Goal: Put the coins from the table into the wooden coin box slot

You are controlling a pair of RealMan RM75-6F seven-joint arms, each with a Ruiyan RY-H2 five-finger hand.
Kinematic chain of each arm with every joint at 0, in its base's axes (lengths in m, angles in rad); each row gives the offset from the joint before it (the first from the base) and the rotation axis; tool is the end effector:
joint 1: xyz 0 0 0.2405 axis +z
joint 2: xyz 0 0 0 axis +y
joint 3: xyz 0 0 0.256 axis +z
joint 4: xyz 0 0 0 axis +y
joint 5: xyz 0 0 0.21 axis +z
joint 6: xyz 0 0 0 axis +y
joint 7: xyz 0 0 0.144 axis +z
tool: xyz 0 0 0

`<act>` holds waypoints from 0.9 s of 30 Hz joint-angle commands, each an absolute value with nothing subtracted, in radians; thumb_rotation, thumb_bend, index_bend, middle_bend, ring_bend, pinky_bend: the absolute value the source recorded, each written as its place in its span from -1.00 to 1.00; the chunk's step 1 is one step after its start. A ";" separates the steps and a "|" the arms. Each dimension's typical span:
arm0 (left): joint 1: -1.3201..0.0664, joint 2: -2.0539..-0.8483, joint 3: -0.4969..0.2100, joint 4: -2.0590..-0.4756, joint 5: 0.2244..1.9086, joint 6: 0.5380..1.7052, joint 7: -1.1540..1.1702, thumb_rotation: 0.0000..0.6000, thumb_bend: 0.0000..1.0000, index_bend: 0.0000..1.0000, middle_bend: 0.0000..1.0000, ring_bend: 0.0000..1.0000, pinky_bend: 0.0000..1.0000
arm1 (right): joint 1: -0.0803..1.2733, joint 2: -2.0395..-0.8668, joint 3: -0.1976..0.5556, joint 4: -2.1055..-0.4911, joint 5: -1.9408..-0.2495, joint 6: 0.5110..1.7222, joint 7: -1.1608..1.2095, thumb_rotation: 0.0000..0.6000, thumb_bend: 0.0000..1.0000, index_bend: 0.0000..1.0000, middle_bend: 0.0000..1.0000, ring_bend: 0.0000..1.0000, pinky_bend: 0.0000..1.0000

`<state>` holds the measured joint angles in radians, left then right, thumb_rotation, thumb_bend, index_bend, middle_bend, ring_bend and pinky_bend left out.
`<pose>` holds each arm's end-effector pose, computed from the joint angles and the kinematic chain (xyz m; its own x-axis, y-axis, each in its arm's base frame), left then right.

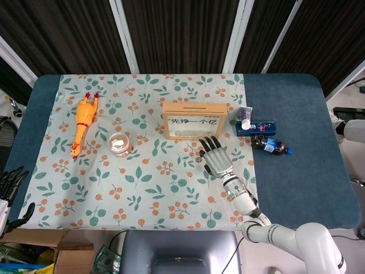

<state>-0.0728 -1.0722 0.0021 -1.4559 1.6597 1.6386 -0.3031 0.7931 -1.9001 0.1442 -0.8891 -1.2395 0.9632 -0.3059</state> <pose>-0.3186 0.1663 0.1916 0.2971 -0.0576 0.9531 0.9373 -0.1731 -0.3026 -0.1706 -0.3724 -0.0861 0.6186 -0.1254 0.7756 -0.7496 -0.3901 0.5347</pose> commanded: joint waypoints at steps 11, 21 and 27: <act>-0.071 -1.072 0.002 -1.452 1.660 1.641 -0.309 1.00 -0.15 -1.00 -1.00 -1.00 -1.00 | 0.809 -1.944 0.167 -0.835 -1.244 0.922 -0.320 1.00 0.03 0.06 -0.63 -1.00 -0.72; -0.071 -1.071 0.002 -1.455 1.659 1.638 -0.305 1.00 -0.14 -1.00 -1.00 -1.00 -1.00 | 0.816 -1.946 0.189 -0.837 -1.228 0.895 -0.355 1.00 0.03 0.07 -0.63 -1.00 -0.72; -0.072 -1.070 0.002 -1.455 1.658 1.636 -0.306 1.00 -0.15 -1.00 -1.00 -1.00 -1.00 | 0.819 -1.950 0.196 -0.837 -1.220 0.881 -0.367 1.00 0.03 0.09 -0.63 -1.00 -0.72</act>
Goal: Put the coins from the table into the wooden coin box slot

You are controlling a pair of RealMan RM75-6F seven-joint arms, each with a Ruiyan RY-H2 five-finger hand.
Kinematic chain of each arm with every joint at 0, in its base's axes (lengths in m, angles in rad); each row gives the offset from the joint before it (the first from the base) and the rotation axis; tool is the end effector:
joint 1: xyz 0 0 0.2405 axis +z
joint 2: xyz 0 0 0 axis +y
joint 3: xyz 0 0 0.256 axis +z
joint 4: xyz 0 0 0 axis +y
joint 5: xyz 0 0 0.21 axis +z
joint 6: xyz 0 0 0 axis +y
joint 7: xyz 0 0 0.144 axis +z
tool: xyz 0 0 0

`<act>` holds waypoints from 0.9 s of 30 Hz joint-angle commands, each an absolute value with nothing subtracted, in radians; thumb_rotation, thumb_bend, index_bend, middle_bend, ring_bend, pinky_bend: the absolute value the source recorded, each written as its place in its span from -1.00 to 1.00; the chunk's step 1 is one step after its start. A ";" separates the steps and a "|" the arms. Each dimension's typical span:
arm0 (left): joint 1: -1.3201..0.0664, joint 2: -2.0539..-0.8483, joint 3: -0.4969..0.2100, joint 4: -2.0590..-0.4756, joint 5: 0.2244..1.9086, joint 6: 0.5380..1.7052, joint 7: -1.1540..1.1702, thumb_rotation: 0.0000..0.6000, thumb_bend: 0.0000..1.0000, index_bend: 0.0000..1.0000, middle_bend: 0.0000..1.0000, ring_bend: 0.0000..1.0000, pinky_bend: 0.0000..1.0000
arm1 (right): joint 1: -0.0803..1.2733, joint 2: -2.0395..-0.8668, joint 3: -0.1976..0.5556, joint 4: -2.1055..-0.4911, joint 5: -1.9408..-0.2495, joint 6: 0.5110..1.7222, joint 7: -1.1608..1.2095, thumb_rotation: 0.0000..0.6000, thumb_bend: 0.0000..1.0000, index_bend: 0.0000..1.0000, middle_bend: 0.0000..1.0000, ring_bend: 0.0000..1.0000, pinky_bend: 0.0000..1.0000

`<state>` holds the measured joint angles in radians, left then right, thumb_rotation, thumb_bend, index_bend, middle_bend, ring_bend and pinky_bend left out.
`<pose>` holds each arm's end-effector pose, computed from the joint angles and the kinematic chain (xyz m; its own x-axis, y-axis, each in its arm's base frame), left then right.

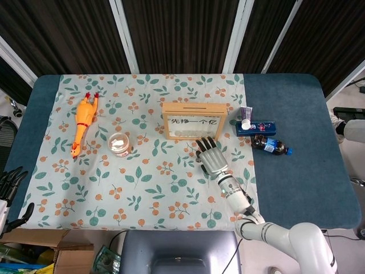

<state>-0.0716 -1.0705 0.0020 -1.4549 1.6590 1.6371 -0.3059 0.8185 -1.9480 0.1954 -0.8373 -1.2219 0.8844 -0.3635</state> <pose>-0.3192 0.1660 0.1921 0.2973 -0.0559 0.9531 0.9377 -0.1710 -0.3025 -0.1618 -0.3795 -0.1004 0.6477 -0.1540 0.7462 -0.7338 -0.3895 0.5566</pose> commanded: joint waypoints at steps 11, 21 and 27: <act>-0.071 -1.070 0.001 -1.454 1.657 1.636 -0.308 1.00 -0.15 -1.00 -1.00 -1.00 -1.00 | 0.826 -1.963 0.207 -0.821 -1.218 0.873 -0.373 1.00 0.03 0.16 -0.63 -1.00 -0.72; -0.070 -1.069 0.001 -1.453 1.657 1.639 -0.311 1.00 -0.15 -1.00 -1.00 -1.00 -1.00 | 0.835 -1.975 0.215 -0.805 -1.215 0.866 -0.386 1.00 0.03 0.19 -0.63 -1.00 -0.72; -0.069 -1.069 0.001 -1.452 1.660 1.642 -0.313 1.00 -0.15 -1.00 -1.00 -1.00 -1.00 | 0.835 -1.980 0.217 -0.803 -1.213 0.865 -0.393 1.00 0.03 0.24 -0.63 -1.00 -0.72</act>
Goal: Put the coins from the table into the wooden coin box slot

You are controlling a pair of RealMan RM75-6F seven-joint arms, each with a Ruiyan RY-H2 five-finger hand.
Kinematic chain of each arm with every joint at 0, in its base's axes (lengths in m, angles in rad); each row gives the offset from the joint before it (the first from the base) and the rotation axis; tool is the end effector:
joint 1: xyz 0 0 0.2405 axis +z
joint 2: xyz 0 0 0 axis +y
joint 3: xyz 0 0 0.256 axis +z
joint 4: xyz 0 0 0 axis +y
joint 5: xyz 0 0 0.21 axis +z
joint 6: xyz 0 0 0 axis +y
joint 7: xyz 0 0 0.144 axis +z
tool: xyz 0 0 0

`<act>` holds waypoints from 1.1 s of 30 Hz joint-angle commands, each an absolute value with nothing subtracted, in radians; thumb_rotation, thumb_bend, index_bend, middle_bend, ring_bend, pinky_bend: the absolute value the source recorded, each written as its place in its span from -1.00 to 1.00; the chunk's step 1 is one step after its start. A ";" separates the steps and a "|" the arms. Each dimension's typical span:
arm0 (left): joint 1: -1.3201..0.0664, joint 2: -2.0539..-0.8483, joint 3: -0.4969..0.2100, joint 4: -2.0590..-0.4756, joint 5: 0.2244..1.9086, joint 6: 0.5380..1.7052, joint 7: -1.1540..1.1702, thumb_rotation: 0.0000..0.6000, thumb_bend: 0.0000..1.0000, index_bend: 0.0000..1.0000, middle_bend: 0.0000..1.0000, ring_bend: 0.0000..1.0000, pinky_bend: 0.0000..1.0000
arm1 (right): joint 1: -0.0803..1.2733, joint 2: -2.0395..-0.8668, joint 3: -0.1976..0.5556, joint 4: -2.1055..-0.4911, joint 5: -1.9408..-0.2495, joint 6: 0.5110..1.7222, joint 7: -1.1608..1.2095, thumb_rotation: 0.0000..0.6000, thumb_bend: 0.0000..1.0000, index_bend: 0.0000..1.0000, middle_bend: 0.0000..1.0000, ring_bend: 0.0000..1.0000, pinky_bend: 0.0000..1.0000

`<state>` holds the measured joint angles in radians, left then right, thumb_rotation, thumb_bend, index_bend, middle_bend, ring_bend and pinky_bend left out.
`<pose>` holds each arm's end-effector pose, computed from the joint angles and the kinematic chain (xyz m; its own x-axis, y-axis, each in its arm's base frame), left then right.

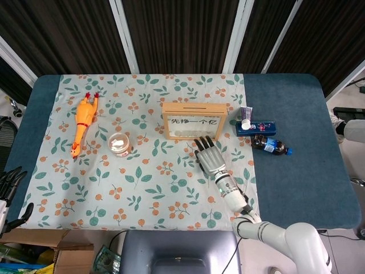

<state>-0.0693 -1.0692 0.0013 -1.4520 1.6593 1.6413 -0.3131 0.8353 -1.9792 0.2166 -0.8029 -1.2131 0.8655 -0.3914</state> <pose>-0.3197 0.1654 0.1934 0.2939 -0.0588 0.9540 0.9386 -0.1709 -0.2997 -0.1555 -0.3827 -0.1073 0.6604 -0.1523 0.7353 -0.7243 -0.3877 0.5702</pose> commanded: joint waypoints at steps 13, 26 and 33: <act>-0.068 -1.070 0.002 -1.448 1.663 1.646 -0.319 1.00 -0.15 -1.00 -1.00 -1.00 -1.00 | 0.842 -1.992 0.224 -0.791 -1.215 0.866 -0.387 1.00 0.08 0.30 -0.63 -1.00 -0.72; -0.067 -1.070 0.003 -1.443 1.670 1.655 -0.331 1.00 -0.15 -1.00 -1.00 -1.00 -1.00 | 0.844 -1.995 0.227 -0.781 -1.227 0.874 -0.359 1.00 0.09 0.37 -0.58 -1.00 -0.72; -0.068 -1.071 0.002 -1.441 1.670 1.655 -0.333 1.00 -0.15 -1.00 -1.00 -1.00 -1.00 | 0.845 -1.994 0.231 -0.784 -1.230 0.878 -0.356 1.00 0.08 0.37 -0.58 -1.00 -0.72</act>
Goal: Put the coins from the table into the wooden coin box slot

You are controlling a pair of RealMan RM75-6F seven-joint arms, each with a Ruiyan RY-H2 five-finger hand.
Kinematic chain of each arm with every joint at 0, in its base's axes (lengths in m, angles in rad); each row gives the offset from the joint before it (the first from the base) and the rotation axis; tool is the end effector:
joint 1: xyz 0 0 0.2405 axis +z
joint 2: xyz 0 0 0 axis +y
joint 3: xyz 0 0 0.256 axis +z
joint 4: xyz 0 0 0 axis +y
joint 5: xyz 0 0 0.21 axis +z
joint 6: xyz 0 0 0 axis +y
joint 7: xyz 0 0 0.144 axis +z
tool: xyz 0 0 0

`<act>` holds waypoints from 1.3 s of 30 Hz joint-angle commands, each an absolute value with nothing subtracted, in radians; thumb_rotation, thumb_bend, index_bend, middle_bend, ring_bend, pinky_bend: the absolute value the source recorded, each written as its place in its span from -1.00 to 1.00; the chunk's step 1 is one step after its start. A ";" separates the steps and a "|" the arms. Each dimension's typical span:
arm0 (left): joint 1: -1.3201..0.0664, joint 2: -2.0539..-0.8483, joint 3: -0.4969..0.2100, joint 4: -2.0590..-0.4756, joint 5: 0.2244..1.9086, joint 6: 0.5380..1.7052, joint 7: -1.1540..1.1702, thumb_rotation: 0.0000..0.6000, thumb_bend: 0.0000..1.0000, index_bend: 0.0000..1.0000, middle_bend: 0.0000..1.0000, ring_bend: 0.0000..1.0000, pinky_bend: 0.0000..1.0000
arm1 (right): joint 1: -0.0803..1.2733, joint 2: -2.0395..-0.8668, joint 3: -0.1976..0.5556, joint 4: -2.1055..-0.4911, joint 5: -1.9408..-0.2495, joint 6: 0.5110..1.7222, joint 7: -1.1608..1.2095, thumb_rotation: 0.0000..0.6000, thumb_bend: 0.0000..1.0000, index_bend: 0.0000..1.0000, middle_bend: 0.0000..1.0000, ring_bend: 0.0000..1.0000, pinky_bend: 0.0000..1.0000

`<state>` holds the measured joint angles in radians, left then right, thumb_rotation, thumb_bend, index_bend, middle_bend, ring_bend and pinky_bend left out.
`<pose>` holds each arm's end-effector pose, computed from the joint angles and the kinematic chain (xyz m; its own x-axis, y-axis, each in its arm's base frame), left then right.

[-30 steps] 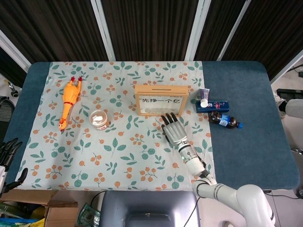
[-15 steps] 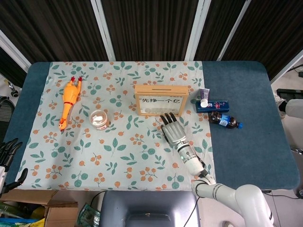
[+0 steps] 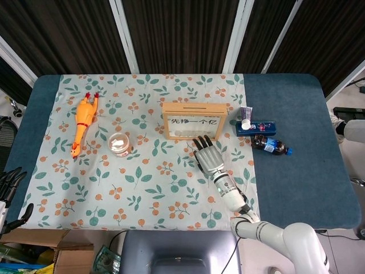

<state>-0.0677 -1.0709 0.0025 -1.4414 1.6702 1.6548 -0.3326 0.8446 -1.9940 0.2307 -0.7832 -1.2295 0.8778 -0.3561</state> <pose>-0.3194 0.1643 0.1945 0.2818 -0.0633 0.9574 0.9395 -0.1845 -0.2887 -0.1494 -0.3856 -0.1073 0.6349 -0.1395 0.7599 -0.7420 -0.3844 0.5493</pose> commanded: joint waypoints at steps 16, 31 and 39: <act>-0.070 -1.073 0.002 -1.438 1.673 1.657 -0.336 1.00 -0.15 -1.00 -1.00 -1.00 -1.00 | 0.842 -1.971 0.242 -0.818 -1.243 0.905 -0.318 1.00 0.11 0.47 -0.50 -1.00 -0.72; -0.071 -1.074 0.000 -1.438 1.668 1.655 -0.335 1.00 -0.15 -1.00 -1.00 -1.00 -1.00 | 0.792 -1.795 0.220 -1.166 -1.346 1.047 -0.299 1.00 0.12 0.51 -0.48 -1.00 -0.72; -0.074 -1.078 0.002 -1.444 1.670 1.648 -0.316 1.00 -0.14 -1.00 -1.00 -1.00 -1.00 | 0.780 -1.616 0.321 -1.532 -1.284 1.076 -0.318 1.00 0.13 0.51 -0.48 -1.00 -0.72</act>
<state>-0.0735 -1.0773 0.0015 -1.4436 1.6701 1.6483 -0.3174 0.7887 -1.7103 0.2631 -1.3900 -1.3192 1.0547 -0.3041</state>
